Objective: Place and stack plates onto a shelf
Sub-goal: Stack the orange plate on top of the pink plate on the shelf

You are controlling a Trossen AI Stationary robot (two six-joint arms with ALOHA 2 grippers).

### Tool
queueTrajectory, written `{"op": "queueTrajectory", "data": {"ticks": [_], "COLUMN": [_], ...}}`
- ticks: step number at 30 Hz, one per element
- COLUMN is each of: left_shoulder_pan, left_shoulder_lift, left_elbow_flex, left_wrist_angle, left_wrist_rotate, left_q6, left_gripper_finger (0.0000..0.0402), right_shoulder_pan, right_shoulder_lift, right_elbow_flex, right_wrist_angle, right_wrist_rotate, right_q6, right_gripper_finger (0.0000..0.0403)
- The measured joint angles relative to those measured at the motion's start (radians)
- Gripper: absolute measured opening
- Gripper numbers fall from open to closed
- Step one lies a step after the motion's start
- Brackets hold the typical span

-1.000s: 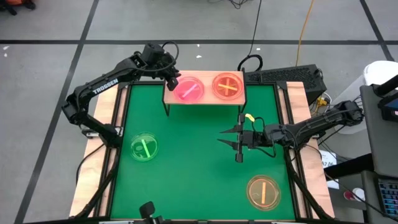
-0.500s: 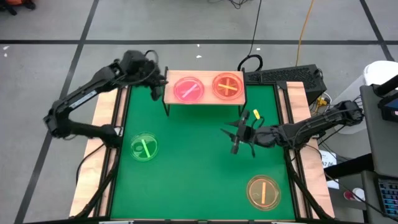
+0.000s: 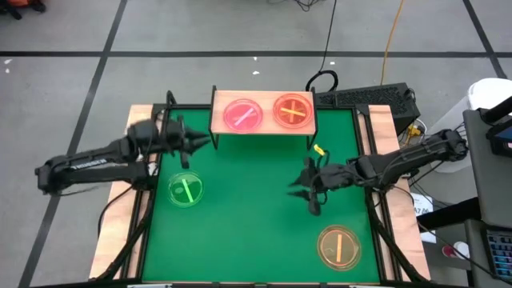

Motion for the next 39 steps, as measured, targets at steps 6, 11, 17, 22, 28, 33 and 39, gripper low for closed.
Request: {"op": "queueTrajectory", "data": {"ticks": [6,11,17,22,28,33,39], "left_shoulder_pan": [-0.208,-0.373,-0.479,-0.500,-0.500,-0.500,-0.500], "left_shoulder_lift": [-0.017,0.014,0.028,0.028,0.028,0.028,0.028], "left_elbow_flex": [-0.174,-0.208,-0.206,-0.206,-0.206,-0.206,-0.206], "left_wrist_angle": [0.143,0.148,0.155,0.171,0.171,0.170,0.170], "left_wrist_rotate": [-0.189,-0.375,-0.457,-0.480,-0.480,-0.480,-0.480], "left_q6": [-0.026,-0.024,-0.011,-0.002,-0.015,-0.016,-0.018], "left_gripper_finger": [0.0106,0.0106,0.0106,0.0106,0.0106,0.0106,0.0106], "right_shoulder_pan": [0.006,0.062,0.076,0.093,0.112,0.117,0.117], "right_shoulder_lift": [0.000,0.000,0.000,0.000,-0.001,-0.001,-0.001], "right_elbow_flex": [0.000,-0.073,-0.228,-0.388,-0.535,-0.601,-0.622], "right_wrist_angle": [-0.266,-0.273,-0.276,-0.235,-0.012,0.169,0.203], "right_wrist_rotate": [-0.199,-0.225,-0.456,-0.577,-0.641,-0.674,-0.662], "right_q6": [0.226,0.288,0.640,0.804,0.808,0.815,0.832], "right_gripper_finger": [0.0110,0.0110,0.0110,0.0110,0.0110,0.0110,0.0109]}}
